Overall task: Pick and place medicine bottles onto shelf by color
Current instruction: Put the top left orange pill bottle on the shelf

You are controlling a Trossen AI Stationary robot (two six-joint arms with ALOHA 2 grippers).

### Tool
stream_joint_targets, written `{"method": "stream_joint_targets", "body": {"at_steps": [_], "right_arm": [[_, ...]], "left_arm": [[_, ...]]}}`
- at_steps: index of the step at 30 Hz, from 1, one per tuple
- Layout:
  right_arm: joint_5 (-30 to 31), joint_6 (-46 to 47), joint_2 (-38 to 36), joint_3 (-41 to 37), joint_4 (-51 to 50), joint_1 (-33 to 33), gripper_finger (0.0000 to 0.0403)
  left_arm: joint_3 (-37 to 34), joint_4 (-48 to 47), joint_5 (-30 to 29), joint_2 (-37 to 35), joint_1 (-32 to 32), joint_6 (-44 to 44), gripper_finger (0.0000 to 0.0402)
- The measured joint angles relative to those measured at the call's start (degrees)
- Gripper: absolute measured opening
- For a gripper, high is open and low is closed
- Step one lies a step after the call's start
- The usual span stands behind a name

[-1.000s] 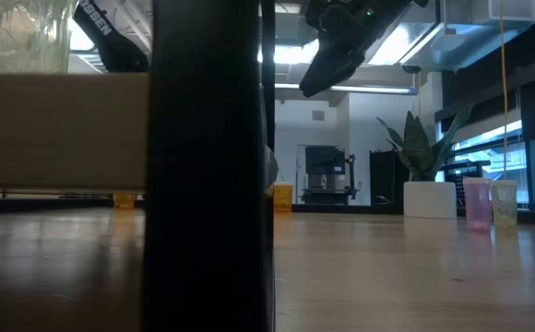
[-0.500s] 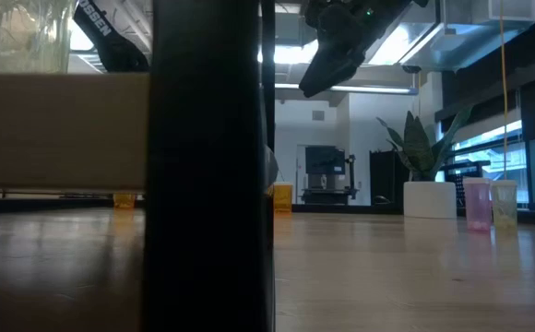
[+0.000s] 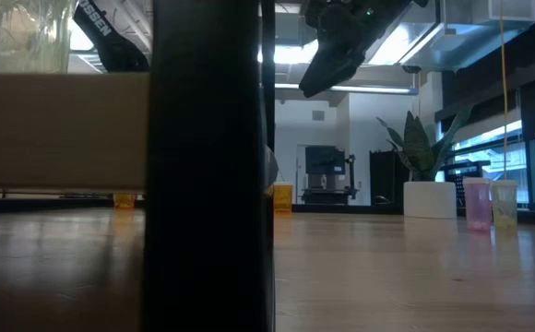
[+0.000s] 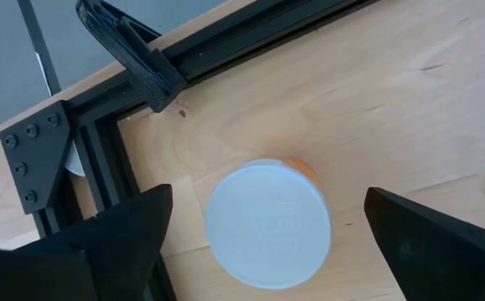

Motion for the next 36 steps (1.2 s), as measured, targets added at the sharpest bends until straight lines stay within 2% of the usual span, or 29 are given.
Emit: {"method": "stream_joint_targets", "body": {"at_steps": [5, 22, 36], "right_arm": [[0.0, -0.1, 0.0, 0.0, 0.0, 0.0, 0.0278], [0.0, -0.1, 0.0, 0.0, 0.0, 0.0, 0.0278], [0.0, -0.1, 0.0, 0.0, 0.0, 0.0, 0.0278]], "left_arm": [[0.0, 0.0, -0.2, 0.0, 0.0, -0.4, 0.0376], [0.0, 0.0, 0.1, 0.1, -1.3, -0.1, 0.0253], [0.0, 0.6, 0.0, 0.1, -2.2, 0.3, 0.0213]]}}
